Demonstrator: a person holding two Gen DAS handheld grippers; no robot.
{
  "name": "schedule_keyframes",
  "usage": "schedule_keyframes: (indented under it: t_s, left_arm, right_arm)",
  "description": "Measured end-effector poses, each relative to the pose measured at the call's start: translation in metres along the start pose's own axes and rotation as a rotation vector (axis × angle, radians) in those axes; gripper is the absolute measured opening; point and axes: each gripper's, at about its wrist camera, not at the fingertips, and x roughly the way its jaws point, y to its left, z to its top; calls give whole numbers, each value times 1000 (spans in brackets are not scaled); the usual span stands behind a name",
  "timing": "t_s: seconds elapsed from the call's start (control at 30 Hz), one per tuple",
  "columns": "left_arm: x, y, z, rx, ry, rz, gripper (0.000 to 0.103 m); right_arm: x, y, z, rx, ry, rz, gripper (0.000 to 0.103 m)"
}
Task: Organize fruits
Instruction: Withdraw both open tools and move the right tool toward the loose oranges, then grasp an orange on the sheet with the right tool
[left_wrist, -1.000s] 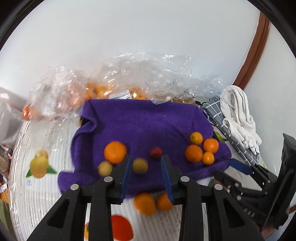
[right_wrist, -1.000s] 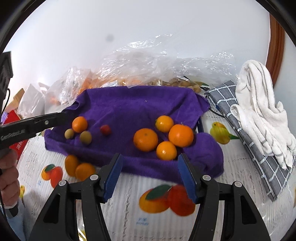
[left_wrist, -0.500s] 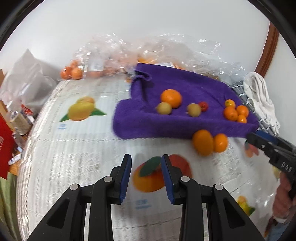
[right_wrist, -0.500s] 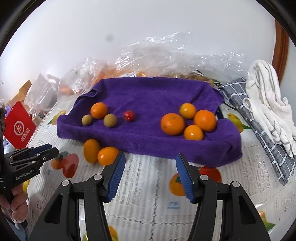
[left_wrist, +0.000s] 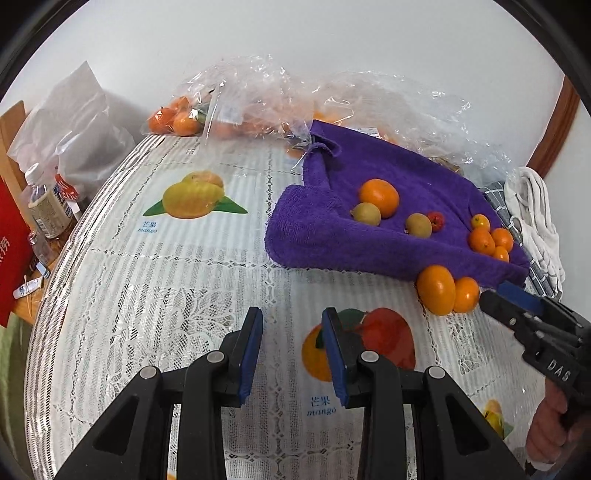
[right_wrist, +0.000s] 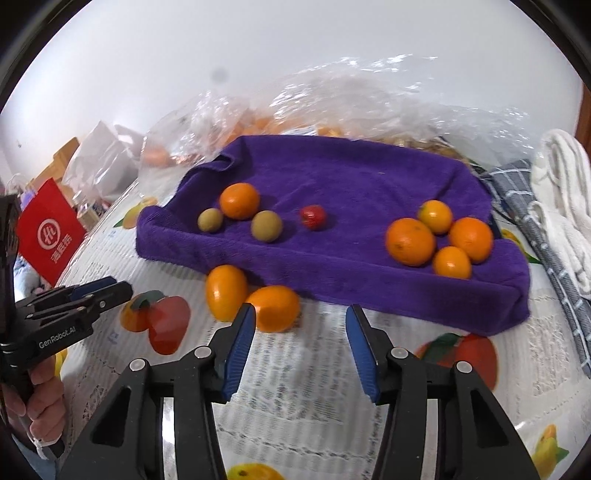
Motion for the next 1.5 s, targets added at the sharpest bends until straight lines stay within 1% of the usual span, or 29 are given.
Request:
schedule_keyframes:
  t_s: [0.13, 0.23, 0.3, 0.33, 0.37, 0.43, 0.63, 0.77, 0.8, 0.83, 0.93, 1.07, 1.1, 1.17, 1.2, 1.23, 1.27, 1.3, 1.37, 1.5]
  left_arm:
    - [1, 1, 0, -4, 0, -1, 32]
    - [1, 0, 0, 3, -3, 7, 32]
    - [3, -2, 0, 10, -2, 15, 32]
    - [3, -3, 0, 15, -3, 19, 32]
    - [3, -3, 0, 19, -4, 23, 32]
    - [4, -5, 0, 28, -5, 29, 32]
    - [4, -6, -1, 43, -11, 39, 33]
    - [4, -7, -2, 46, -11, 42, 33]
    - [5, -6, -2, 46, -11, 42, 33]
    - [5, -6, -2, 46, -10, 42, 33]
    - [5, -7, -2, 51, -10, 46, 33]
    - [5, -9, -2, 63, -12, 53, 34]
    - [5, -9, -3, 65, -12, 54, 34]
    - [5, -9, -3, 66, -13, 55, 34]
    - [5, -9, -3, 66, -13, 55, 34]
    - [5, -9, -3, 65, -13, 55, 34]
    - [5, -9, -3, 66, -13, 55, 34]
    - [5, -9, -3, 66, -13, 54, 34]
    - [6, -9, -3, 66, -12, 54, 34]
    - [6, -11, -4, 76, -9, 53, 37]
  right_arm:
    - [12, 7, 2, -26, 28, 5, 47]
    - [20, 10, 5, -25, 43, 33, 47]
    - [20, 12, 6, -29, 23, 33, 47]
    - [20, 13, 8, -35, 20, 34, 46]
    - [20, 13, 8, -34, 20, 37, 39]
    - [21, 12, 9, -28, 28, 59, 34]
    - [16, 11, 6, -35, 25, 61, 33]
    - [4, 0, 0, -18, 8, 46, 32]
    - [2, -5, -2, -11, 6, 34, 28]
    - [0, -8, -3, -9, 3, 22, 28]
    - [-7, -21, -4, 22, -5, 35, 28]
    - [-4, -19, -2, -2, 13, 44, 30]
    - [-1, -15, -2, -18, 23, 47, 34]
    - [6, -8, -2, -46, 39, 41, 38]
    - [9, -4, -3, -63, 46, 36, 42]
    - [12, -1, -4, -74, 53, 31, 43]
    - [16, 2, -5, -84, 59, 29, 43]
    - [19, 4, -6, -87, 66, 26, 41]
    - [21, 6, -7, -90, 65, 27, 34]
    - [17, 5, -9, -86, 49, 14, 34]
